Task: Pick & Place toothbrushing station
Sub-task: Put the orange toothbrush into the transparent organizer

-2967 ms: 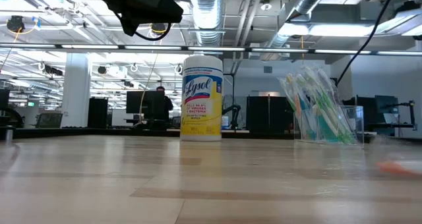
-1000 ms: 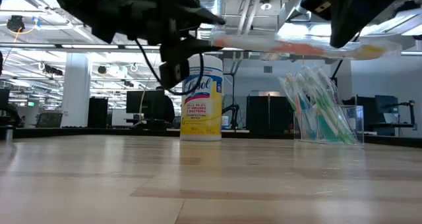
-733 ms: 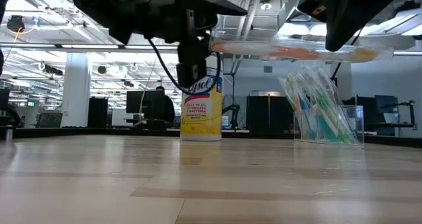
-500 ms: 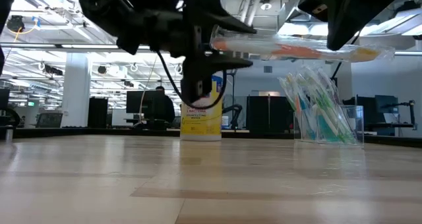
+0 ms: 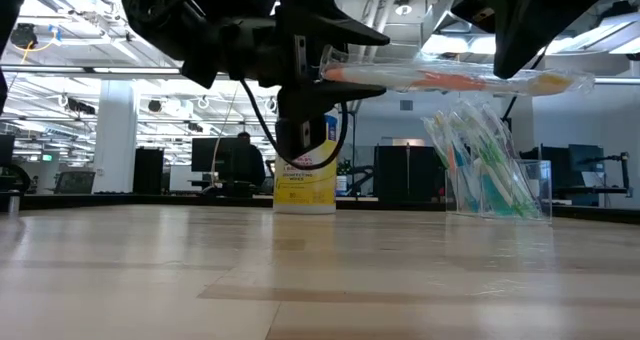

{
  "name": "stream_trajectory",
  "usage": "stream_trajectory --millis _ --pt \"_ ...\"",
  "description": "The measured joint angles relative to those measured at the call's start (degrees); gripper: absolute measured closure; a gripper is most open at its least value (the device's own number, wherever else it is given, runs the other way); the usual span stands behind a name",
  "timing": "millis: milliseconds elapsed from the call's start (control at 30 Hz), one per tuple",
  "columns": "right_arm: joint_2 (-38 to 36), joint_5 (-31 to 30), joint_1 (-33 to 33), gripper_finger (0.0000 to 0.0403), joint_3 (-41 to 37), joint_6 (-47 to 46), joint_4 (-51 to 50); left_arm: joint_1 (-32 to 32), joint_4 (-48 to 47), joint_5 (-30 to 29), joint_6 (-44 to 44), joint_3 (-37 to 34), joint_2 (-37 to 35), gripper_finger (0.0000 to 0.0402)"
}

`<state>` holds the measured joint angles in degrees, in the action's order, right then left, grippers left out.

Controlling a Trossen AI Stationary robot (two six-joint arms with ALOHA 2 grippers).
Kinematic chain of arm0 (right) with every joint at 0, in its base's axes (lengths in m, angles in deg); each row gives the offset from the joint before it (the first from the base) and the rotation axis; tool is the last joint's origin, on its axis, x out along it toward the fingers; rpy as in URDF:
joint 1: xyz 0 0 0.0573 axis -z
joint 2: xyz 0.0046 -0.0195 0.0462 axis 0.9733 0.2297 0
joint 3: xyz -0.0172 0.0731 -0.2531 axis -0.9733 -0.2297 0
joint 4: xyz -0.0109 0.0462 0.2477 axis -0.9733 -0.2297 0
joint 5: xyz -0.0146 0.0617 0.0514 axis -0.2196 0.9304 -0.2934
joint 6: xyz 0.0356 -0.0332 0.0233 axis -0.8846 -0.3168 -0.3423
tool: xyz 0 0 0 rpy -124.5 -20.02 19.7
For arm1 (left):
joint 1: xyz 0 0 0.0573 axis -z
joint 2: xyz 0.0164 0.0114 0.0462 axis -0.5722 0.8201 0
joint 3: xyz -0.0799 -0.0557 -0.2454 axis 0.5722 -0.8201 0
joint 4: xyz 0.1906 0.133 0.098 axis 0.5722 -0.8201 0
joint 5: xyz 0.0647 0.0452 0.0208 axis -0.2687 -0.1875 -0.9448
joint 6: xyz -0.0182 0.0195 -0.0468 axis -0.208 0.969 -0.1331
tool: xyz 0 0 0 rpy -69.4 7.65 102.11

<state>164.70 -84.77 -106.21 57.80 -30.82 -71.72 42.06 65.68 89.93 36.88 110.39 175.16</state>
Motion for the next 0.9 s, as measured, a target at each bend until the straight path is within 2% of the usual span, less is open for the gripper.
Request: stream_trajectory --millis 467,900 --pt "0.0 -0.8 1.7 0.0403 0.0 1.3 0.6 0.0 -0.1 0.5 -0.3 0.0 0.0 0.0255" --pt "0.0 -1.3 1.9 0.0403 2.6 3.1 1.4 0.0 -2.7 0.5 -0.2 0.0 0.0 0.0304"
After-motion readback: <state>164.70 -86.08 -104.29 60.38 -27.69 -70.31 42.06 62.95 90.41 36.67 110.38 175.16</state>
